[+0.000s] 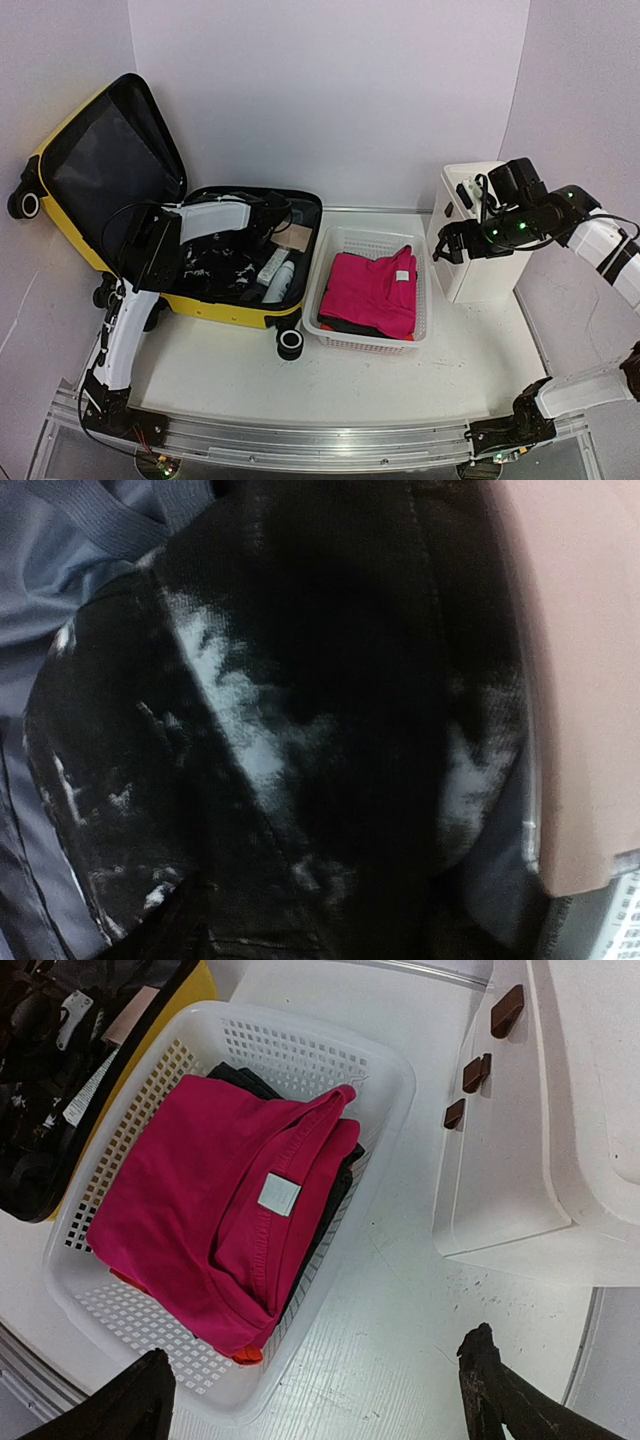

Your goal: Open, take out, and arrange the luggage

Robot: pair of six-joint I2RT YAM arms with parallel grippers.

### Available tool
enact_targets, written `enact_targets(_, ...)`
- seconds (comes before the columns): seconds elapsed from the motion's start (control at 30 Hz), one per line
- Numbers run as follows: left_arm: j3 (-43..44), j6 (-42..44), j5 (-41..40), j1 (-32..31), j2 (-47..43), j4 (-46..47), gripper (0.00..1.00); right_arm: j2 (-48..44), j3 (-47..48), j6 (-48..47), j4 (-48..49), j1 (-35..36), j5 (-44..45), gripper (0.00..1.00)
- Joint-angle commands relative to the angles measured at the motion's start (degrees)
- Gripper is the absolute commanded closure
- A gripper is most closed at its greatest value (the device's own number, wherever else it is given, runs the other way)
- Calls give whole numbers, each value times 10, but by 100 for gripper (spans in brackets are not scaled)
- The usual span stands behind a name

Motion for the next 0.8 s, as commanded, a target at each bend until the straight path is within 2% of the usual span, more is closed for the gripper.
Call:
enact_targets(0.0, 12, 2, -44, 6, 19, -33, 45, -18, -1, -2, 26, -3, 11, 2)
enact_targets(0.17, 7, 2, -84, 5, -24, -32, 72, -21, 0, -1, 26, -3, 9, 2)
enact_targets(0.37, 9, 18, -113, 7, -67, -30, 96, -29, -2, 0, 27, -3, 9, 2)
enact_targets(0.47, 7, 26, -118, 10, -78, -30, 100, -31, -3, -2, 28, -2, 12, 2)
enact_targets(0.77, -27, 19, -59, 32, -142, -26, 100, -36, -5, -7, 28, -2, 13, 2)
